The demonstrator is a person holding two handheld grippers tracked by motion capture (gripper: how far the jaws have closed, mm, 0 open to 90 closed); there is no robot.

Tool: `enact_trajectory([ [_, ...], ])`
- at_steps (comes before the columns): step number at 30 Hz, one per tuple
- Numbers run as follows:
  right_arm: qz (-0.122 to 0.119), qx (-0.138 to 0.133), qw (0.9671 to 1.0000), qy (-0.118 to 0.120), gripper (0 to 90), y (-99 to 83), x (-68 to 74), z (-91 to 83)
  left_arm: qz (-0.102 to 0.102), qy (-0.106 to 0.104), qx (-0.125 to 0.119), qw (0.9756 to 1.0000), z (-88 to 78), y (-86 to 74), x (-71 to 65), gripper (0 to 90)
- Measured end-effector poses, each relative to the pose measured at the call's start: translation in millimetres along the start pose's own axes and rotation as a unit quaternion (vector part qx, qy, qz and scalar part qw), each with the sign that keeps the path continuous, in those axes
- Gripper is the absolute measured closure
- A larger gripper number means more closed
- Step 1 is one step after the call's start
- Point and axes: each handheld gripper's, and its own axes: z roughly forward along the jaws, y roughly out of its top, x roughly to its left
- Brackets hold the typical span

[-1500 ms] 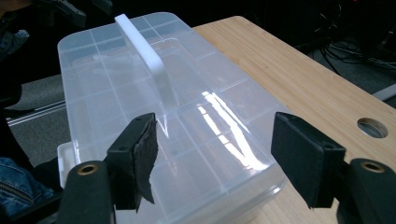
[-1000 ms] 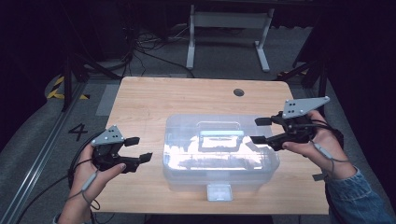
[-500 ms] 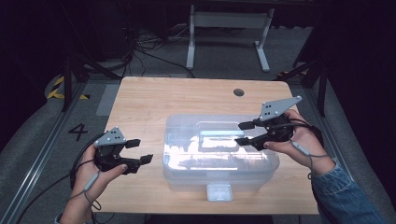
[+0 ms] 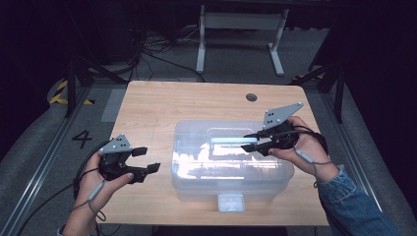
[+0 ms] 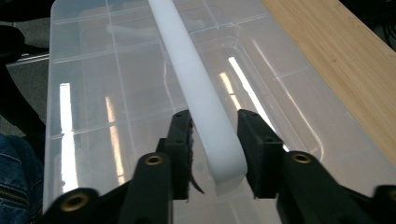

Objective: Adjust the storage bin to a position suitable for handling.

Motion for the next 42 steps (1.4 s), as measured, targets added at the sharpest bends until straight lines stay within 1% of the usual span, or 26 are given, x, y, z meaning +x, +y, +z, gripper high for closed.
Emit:
enact_trajectory([
  [2, -0.002, -0.005, 1.0, 0.0, 72.0, 1.4, 0.1, -1.0, 0.0, -0.001, -0.002, 1.0, 0.2, -0.4, 0.5, 27.6],
  [4, -0.014, 0.0, 0.9999, -0.006, 72.6, 3.0, 1.6, -1.6, 0.0, 0.003, -0.003, 1.0, -0.9, -0.5, 1.4, 27.6],
  [5, -0.016, 0.0, 0.9998, -0.007, 72.7, 3.1, 2.0, -1.6, -0.004, 0.002, -0.004, 1.0, -1.5, -0.7, 1.3, 27.6],
  [7, -0.017, -0.002, 0.9999, -0.004, 73.0, 3.2, 1.7, -2.2, 0.0, 0.004, -0.005, 1.0, -3.1, -0.8, 2.6, 27.7],
  [9, -0.018, -0.001, 0.9998, -0.004, 73.0, 3.4, 1.4, -2.4, -0.004, 0.005, -0.006, 1.0, -3.6, -1.1, 2.7, 27.7],
  [10, -0.017, 0.002, 0.9998, -0.004, 73.2, 4.2, 1.4, -2.5, -0.001, 0.006, -0.006, 1.0, -3.8, -1.2, 3.4, 27.7],
  [13, -0.021, 0.005, 0.9998, -0.003, 73.5, 6.7, -0.5, -3.1, -0.007, 0.005, -0.006, 0.9999, -4.1, -2.2, 3.8, 27.8],
  [16, -0.016, 0.002, 0.9999, -0.004, 73.6, 11.0, -5.5, -5.8, -0.008, 0.006, -0.006, 0.9999, -4.1, -3.1, 5.2, 27.8],
  [18, -0.016, 0.002, 0.9999, -0.003, 73.6, 12.7, -7.6, -6.4, -0.009, 0.005, -0.004, 0.9999, -4.3, -3.2, 5.3, 27.8],
  [20, -0.012, 0.004, 0.9999, -0.003, 73.6, 17.0, -12.2, -7.9, -0.005, 0.007, -0.002, 1.0, -5.3, -3.5, 6.4, 27.8],
  [23, -0.006, 0.004, 1.0, -0.001, 73.5, 21.3, -18.0, -9.2, -0.01, 0.008, -0.006, 0.9999, -5.5, -4.4, 7.0, 27.9],
  [26, 0.001, 0.003, 1.0, 0.002, 73.4, 24.9, -23.8, -10.2, -0.006, 0.012, 0.0, 0.9999, -5.5, -5.4, 8.5, 27.9],
  [28, 0.008, 0.001, 1.0, 0.002, 73.1, 26.7, -28.1, -10.8, -0.008, 0.014, 0.004, 0.9999, -6.1, -6.5, 9.2, 27.8],
  [29, 0.008, 0.001, 1.0, 0.002, 73.1, 26.7, -28.1, -10.8, -0.008, 0.014, 0.004, 0.9999, -6.1, -6.5, 9.2, 27.8],
  [30, 0.011, -0.002, 0.9999, 0.001, 72.9, 27.7, -30.6, -10.8, -0.012, 0.015, 0.004, 0.9998, -6.2, -7.2, 9.7, 27.8],
  [33, 0.022, -0.006, 0.9998, 0.0, 72.5, 30.8, -38.0, -11.1, -0.007, 0.021, 0.01, 0.9997, -6.3, -8.1, 11.1, 27.8],
  [34, 0.025, -0.006, 0.9997, 0.002, 72.4, 31.7, -40.1, -11.1, -0.012, 0.02, 0.009, 0.9997, -5.7, -8.6, 10.7, 27.8],
  [35, 0.028, -0.007, 0.9996, 0.003, 72.4, 32.5, -42.2, -11.0, -0.013, 0.019, 0.007, 0.9997, -5.1, -9.0, 10.8, 27.9],
  [42, 0.043, -0.008, 0.999, 0.011, 72.0, 37.1, -54.5, -10.3, -0.011, 0.014, 0.008, 0.9998, -3.7, -9.0, 10.7, 27.9],
])
